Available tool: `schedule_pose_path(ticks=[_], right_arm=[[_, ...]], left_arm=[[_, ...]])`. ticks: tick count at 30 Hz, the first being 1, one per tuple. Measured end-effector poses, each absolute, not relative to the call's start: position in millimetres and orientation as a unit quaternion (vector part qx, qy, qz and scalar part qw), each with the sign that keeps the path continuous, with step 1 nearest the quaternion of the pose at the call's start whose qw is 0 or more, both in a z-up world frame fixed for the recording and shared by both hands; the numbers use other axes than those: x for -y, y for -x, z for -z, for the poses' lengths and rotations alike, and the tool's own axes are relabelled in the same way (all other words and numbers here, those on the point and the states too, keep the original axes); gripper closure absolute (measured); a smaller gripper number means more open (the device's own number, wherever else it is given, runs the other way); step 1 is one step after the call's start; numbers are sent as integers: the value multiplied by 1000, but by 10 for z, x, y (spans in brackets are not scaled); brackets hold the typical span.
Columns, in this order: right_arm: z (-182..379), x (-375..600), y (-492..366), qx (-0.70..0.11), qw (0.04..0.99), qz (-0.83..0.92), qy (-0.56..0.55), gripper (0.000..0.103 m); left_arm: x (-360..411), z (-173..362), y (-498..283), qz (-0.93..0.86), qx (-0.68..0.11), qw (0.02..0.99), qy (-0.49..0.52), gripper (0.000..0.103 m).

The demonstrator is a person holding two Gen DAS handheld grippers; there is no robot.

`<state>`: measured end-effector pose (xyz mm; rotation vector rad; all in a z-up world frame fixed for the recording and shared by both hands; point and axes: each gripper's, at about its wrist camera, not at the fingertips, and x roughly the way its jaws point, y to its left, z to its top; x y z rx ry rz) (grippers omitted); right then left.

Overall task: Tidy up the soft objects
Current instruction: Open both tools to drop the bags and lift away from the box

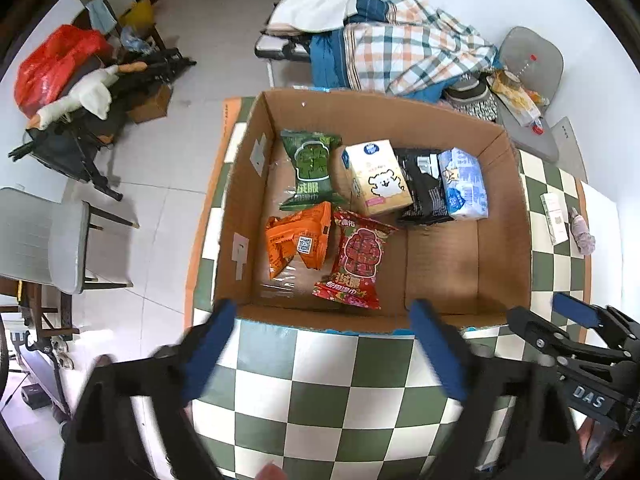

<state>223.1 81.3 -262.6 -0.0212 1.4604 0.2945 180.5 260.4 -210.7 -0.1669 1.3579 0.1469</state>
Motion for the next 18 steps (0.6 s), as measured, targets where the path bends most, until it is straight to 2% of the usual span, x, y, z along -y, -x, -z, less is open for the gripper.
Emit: schedule_pose_path(ticks=[2, 4, 8, 18], right_arm=[[2528, -752, -2168, -652, 747, -130, 12, 16], [2432, -696, -2105, -640, 758, -125, 17, 15], [2262, -556, -1978, -622, 774, -117, 25, 1], [2012, -280, -1763, -609, 781, -140, 15, 0]], left_arm=[[-2548, 2010, -1742, -78, -614, 783, 63, 7], [-2508, 1926, -1679, -82, -603, 791, 62, 7], [-2453, 1793, -1578, -86, -590, 800, 71, 7], [-2142, 1404, -1421, -91, -561, 820, 72, 7]])
